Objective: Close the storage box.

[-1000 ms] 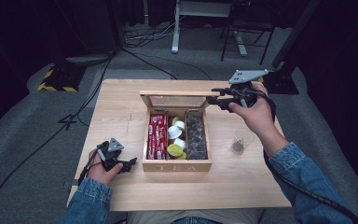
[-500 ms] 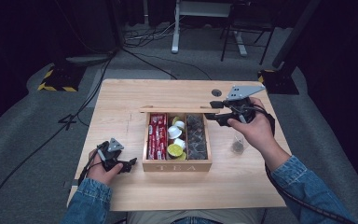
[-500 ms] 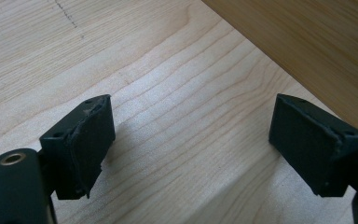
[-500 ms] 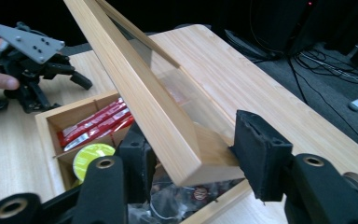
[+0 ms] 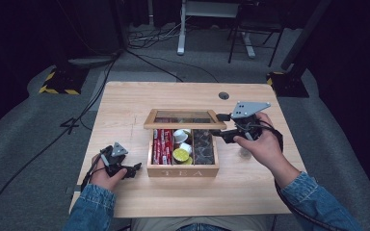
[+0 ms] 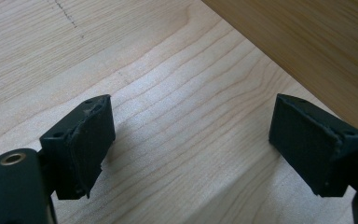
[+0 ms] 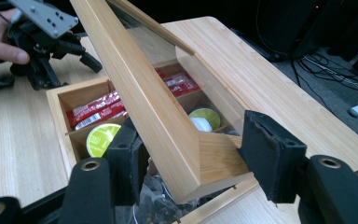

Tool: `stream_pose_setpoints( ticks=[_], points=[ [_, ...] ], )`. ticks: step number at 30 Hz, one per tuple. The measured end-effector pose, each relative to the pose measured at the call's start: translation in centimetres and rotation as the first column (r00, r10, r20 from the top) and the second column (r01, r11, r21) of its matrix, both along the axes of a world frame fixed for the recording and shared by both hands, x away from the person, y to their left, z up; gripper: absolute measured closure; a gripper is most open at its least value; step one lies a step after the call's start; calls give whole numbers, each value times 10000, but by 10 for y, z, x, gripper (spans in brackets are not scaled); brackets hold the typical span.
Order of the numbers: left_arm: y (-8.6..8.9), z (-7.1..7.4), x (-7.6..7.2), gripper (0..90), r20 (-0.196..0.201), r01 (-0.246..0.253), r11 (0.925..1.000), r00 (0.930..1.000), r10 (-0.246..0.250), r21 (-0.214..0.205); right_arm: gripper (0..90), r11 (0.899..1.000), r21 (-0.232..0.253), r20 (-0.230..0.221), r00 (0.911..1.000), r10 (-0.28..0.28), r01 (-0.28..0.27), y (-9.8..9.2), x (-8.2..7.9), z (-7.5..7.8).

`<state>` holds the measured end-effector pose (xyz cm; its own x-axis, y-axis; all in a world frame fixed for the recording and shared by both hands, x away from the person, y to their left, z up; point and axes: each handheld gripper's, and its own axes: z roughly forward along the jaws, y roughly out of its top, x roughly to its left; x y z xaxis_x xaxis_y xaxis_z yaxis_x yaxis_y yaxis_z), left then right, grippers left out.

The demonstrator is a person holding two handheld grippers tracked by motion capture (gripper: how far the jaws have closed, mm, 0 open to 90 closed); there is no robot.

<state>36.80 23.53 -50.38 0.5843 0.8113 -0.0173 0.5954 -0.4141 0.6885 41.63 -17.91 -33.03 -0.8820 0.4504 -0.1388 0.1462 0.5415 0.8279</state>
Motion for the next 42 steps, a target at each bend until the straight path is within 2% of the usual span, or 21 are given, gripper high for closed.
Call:
stream_pose_setpoints(
  ticks=[3, 9, 15, 30, 33, 42],
  points=[
    [0, 0, 0, 146, -5, 0, 10000, 10000, 0, -2, 407, 10000, -90, 97, 10000, 3, -2, 1, -5, -4],
    [0, 0, 0, 146, 6, -6, 10000, 10000, 6, -14, 396, 9983, -567, 518, 9986, 139, -110, 2, -15, -14],
    [0, 0, 0, 146, -3, 5, 10000, 10000, -5, -6, 383, 9970, -765, 744, 9970, 203, -146, 3, -20, -22],
    [0, 0, 0, 146, 6, 2, 10000, 10000, -2, -12, 315, 9906, -1358, 1140, 9930, 301, -144, 6, -33, -45],
    [0, 0, 0, 146, -15, -11, 10000, 10000, 11, -18, 294, 9906, -1354, 1007, 9943, 347, -209, 6, -36, -50],
    [0, 0, 0, 146, 9, 6, 10000, 10000, -6, 6, 294, 9790, -2003, 1144, 9915, 620, -381, 12, -45, -62]
  ],
)
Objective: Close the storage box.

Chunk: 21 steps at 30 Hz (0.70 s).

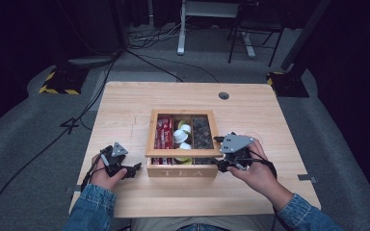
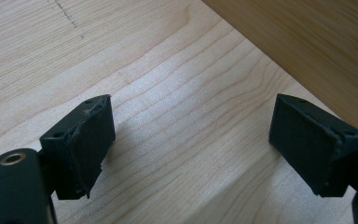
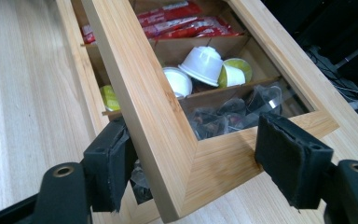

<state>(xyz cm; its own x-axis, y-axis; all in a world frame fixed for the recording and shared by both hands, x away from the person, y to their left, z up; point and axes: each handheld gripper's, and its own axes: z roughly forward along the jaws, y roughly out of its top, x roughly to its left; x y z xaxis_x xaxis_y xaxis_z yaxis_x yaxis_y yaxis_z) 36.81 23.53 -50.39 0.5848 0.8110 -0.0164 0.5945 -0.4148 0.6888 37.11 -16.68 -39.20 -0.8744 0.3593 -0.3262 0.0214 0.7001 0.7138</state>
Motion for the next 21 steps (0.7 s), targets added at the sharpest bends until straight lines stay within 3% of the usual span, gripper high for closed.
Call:
stream_pose_setpoints(
  ticks=[21],
  points=[
    [0, 0, 0, 146, 0, -1, 10000, 10000, 1, 0, 282, 9990, -403, -223, 9995, 200, -209, 3, -5, -12]
  ],
)
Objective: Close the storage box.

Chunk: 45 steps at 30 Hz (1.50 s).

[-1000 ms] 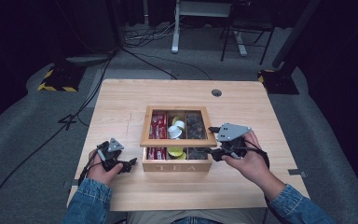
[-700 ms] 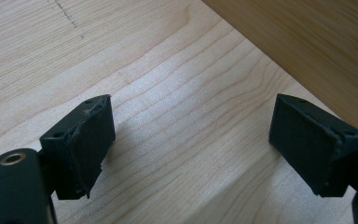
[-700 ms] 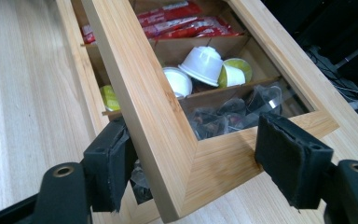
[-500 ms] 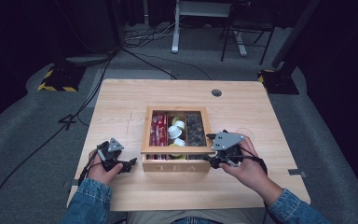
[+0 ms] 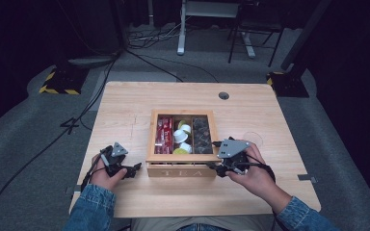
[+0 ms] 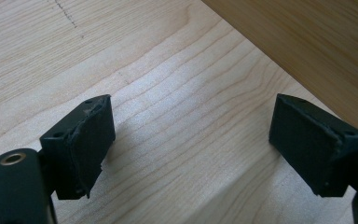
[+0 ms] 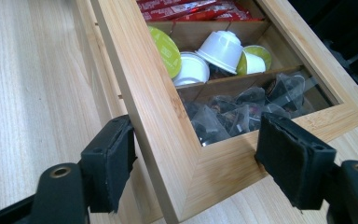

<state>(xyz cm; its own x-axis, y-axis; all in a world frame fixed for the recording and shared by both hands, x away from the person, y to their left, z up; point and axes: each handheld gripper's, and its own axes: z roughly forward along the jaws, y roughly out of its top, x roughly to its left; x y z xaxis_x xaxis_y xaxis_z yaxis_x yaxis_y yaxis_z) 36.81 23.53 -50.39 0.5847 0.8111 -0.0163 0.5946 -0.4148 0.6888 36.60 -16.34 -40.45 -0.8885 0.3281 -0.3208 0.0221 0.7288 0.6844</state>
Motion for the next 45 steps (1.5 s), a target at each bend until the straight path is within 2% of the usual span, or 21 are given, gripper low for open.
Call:
stream_pose_setpoints(
  ticks=[8, 14, 15, 16, 17, 19, 21, 28, 34, 40, 43, 45],
  points=[
    [0, 0, 0, 146, -2, 2, 10000, 10000, -2, -3, 282, 9998, -191, -4, 10000, -30, 30, 2, -1, -1],
    [0, 0, 0, 146, -9, 1, 10000, 10000, -1, -8, 275, 9977, -655, 50, 9998, 195, -192, 4, 0, -5],
    [0, 0, 0, 146, 15, -2, 10000, 10000, 2, -16, 345, 9996, -212, -445, 9988, 199, -209, 4, 0, -7],
    [0, 0, 0, 145, 2, -20, 10000, 10000, 20, -47, 359, 9995, 167, -830, 9961, 288, -275, 3, 0, -6],
    [0, 0, 0, 146, 13, 1, 10000, 10000, -1, -22, 320, 9993, 286, -957, 9951, 252, -225, 3, 1, -6],
    [0, 0, 0, 145, 17, 1, 10000, 10000, -1, -20, 306, 9999, -41, -568, 9983, 149, -152, 2, 0, -5],
    [0, 0, 0, 146, 4, -20, 10000, 10000, 20, -47, 302, 9996, 224, -848, 9962, 172, -154, 1, 1, -5],
    [0, 0, -2, 146, -4, -2, 10000, 10000, 2, -22, 284, 9941, 1085, -1072, 9942, 82, 35, -6, 3, 5],
    [4, 0, -8, 148, -22, -28, 10000, 10000, 28, -69, 270, 9813, 1875, -1365, 9905, -170, 427, -19, 9, 19],
    [7, 0, -12, 147, -15, -124, 9999, 9999, 124, -91, 247, 9595, 2655, -1810, 9824, -458, 937, -35, 14, 29],
    [7, 0, -12, 146, -23, -106, 9999, 9999, 106, -88, 226, 9593, 2609, -1944, 9793, -571, 1078, -44, 15, 32],
    [7, -1, -11, 143, -34, -99, 9999, 9999, 98, -109, 217, 9546, 2708, -1985, 9776, -706, 1240, -50, 16, 33]
  ],
)
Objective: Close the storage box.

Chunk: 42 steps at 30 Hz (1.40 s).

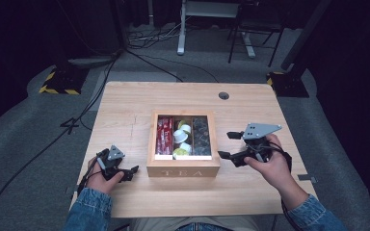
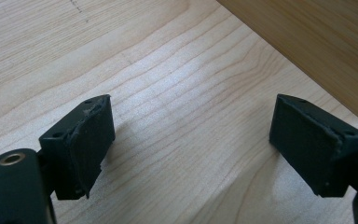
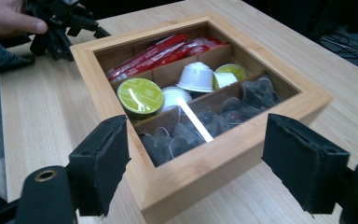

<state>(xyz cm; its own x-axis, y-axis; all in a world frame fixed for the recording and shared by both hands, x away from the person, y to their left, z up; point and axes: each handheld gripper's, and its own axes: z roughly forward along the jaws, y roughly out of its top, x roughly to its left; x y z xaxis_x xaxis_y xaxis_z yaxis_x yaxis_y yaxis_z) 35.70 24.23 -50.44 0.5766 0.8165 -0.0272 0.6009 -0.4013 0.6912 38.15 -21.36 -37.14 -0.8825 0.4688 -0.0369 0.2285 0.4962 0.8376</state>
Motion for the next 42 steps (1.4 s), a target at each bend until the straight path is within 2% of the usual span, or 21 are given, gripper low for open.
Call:
stream_pose_setpoints(
  ticks=[4, 6, 7, 9, 15, 19, 24, 30, 40, 42],
  points=[
    [1, 0, 1, 142, -3, 16, 10000, 10000, -16, -1, 157, 9998, -44, -141, 9998, -171, 170, -19, 2, 3],
    [1, 0, 2, 142, 4, -8, 10000, 10000, 8, 50, 156, 9997, 70, -453, 9987, -216, 220, -30, 3, 4],
    [1, 0, 2, 141, 10, -19, 10000, 10000, 19, 34, 153, 9987, 237, -563, 9975, -428, 442, -37, 4, 5],
    [1, 0, 3, 140, 18, -60, 10000, 10000, 60, 20, 153, 9966, 280, -568, 9955, -754, 771, -46, 5, 5],
    [2, 0, 5, 137, -35, -54, 10000, 10000, 54, -4, 153, 9849, 236, -718, 9829, -1693, 1713, -77, 9, 4],
    [2, 0, 5, 128, -43, -41, 10000, 10000, 41, 20, 153, 9773, 116, -773, 9746, -2102, 2117, -93, 12, 1],
    [2, 0, 5, 124, -33, 30, 10000, 10000, -30, 41, 154, 9668, -164, -914, 9625, -2554, 2550, -110, 16, -4],
    [3, 0, 6, 122, -14, 12, 10000, 10000, -12, 73, 155, 9492, -592, -1054, 9436, -3138, 3090, -129, 23, -12],
    [3, 0, 6, 119, -23, -45, 10000, 10000, 45, 85, 166, 9233, -1034, -1507, 9117, -3821, 3699, -157, 30, -45],
    [3, 0, 6, 119, -24, -52, 9999, 10000, 52, 88, 172, 9159, -1052, -1585, 9027, -4001, 3874, -161, 30, -54]
  ],
)
